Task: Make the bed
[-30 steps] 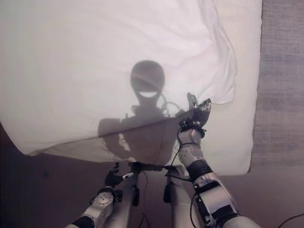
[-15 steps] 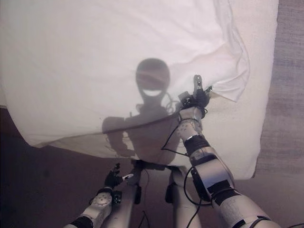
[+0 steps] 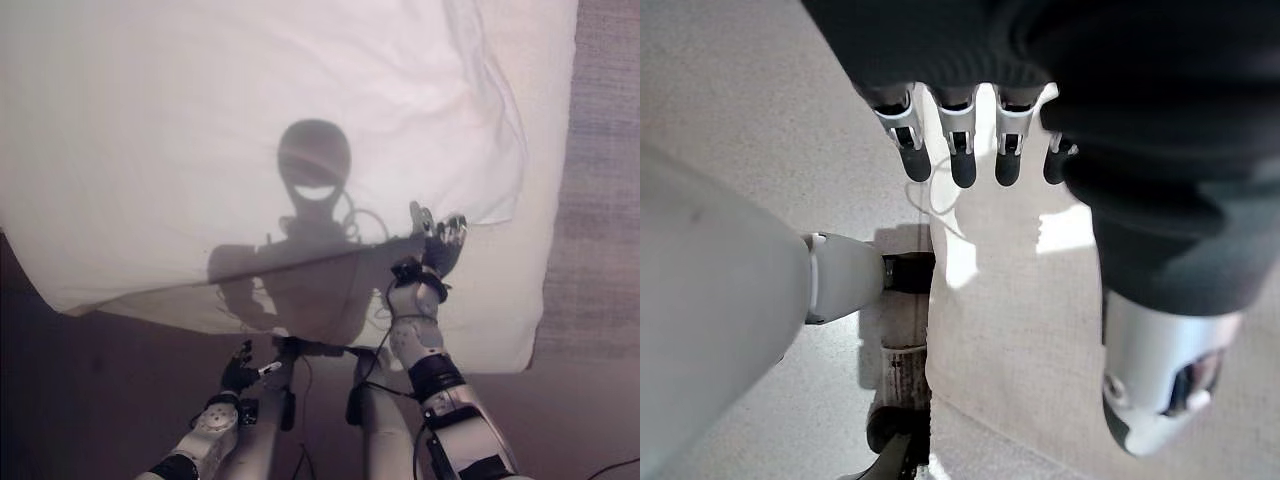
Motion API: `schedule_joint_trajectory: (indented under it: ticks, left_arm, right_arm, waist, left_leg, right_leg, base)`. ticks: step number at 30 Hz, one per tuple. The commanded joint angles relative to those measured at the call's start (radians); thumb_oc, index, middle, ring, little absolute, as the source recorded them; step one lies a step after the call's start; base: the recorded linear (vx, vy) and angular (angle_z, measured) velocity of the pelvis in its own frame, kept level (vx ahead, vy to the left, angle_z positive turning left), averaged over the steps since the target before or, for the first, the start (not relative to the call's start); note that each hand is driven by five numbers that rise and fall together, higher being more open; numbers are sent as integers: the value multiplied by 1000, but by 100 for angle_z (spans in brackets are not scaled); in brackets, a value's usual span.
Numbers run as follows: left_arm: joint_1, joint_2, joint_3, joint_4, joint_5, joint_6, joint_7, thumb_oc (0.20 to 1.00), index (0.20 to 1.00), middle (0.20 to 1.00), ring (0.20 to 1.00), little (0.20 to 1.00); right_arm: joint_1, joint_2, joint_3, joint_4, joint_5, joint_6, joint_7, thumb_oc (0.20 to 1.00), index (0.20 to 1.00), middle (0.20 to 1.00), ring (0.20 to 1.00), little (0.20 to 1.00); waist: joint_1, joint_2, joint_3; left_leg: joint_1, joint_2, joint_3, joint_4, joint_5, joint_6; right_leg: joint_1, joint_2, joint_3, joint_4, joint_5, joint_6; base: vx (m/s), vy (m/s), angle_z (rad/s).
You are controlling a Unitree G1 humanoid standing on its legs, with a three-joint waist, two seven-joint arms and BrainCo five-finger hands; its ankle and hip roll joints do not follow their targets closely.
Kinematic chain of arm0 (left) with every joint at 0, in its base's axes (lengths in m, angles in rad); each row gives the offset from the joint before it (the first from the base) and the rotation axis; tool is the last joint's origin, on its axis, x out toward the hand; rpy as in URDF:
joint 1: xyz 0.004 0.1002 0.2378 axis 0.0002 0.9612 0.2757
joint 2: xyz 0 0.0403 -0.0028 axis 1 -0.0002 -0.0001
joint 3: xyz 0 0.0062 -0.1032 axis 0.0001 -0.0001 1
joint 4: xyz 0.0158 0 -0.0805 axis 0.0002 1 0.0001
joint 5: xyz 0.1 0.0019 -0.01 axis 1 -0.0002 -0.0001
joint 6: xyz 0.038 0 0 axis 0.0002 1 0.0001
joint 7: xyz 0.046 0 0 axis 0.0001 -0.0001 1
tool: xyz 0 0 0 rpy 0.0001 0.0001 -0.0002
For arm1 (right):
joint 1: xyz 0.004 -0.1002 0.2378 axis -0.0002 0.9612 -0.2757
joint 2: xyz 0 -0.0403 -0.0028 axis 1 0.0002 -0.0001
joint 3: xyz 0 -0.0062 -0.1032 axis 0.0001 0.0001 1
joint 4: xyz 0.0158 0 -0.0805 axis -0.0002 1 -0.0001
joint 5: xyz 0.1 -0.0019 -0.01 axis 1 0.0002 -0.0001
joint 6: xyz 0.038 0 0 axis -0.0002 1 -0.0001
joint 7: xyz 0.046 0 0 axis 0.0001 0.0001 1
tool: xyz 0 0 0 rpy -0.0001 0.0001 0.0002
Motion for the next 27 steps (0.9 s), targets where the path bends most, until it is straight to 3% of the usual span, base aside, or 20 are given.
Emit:
schedule_joint_trajectory:
  ticks: [1,6,12,23,25,27]
  left_arm:
    - [34,-6,25,11,26,-28,15,1000,1000,1000,1000,1000]
    - [38,-1,23,5,26,-40,6,1000,1000,1000,1000,1000]
    - [33,-6,4,-5,6,-45,-21,1000,1000,1000,1000,1000]
    - [39,14,-17,-17,-3,-43,-61,1000,1000,1000,1000,1000]
    - [37,19,-24,-12,-2,-37,-74,1000,1000,1000,1000,1000]
    - [36,23,-27,-5,-9,-27,-75,1000,1000,1000,1000,1000]
  right_arm:
    - [-3,-41,-40,-45,-73,-47,-24,1000,1000,1000,1000,1000]
    - [-33,-65,-34,10,-90,-31,-10,1000,1000,1000,1000,1000]
    - [-127,-81,11,73,-2,-21,94,1000,1000,1000,1000,1000]
    - [-336,-163,104,282,32,85,194,1000,1000,1000,1000,1000]
    - [-411,-160,117,386,141,120,258,1000,1000,1000,1000,1000]
    - [-464,-135,95,455,234,126,254,1000,1000,1000,1000,1000]
  waist:
    - [-11,-16,-10]
    - [-11,2,-10]
    - [1,15,-10]
    - [42,24,-10]
    - [54,29,-10]
    - [63,32,-10]
  left_leg:
    - [3,-20,12,2,-33,-12]
    - [0,-21,20,0,-31,-12]
    - [-8,-21,18,0,-29,-16]
    - [-21,-20,7,0,-25,-21]
    - [-24,-20,4,0,-25,-22]
    - [-25,-20,2,0,-25,-24]
  right_leg:
    - [9,-67,39,97,28,72]
    - [-1,-67,49,95,33,74]
    - [-4,-64,47,88,35,73]
    - [-12,-65,30,89,35,71]
    - [-13,-65,27,90,35,70]
    - [-14,-65,26,91,34,70]
  base:
    - [-15,40,-20]
    - [-8,17,-6]
    - [1,-10,-6]
    - [1,-1,0]
    - [14,-13,7]
    - [10,-17,5]
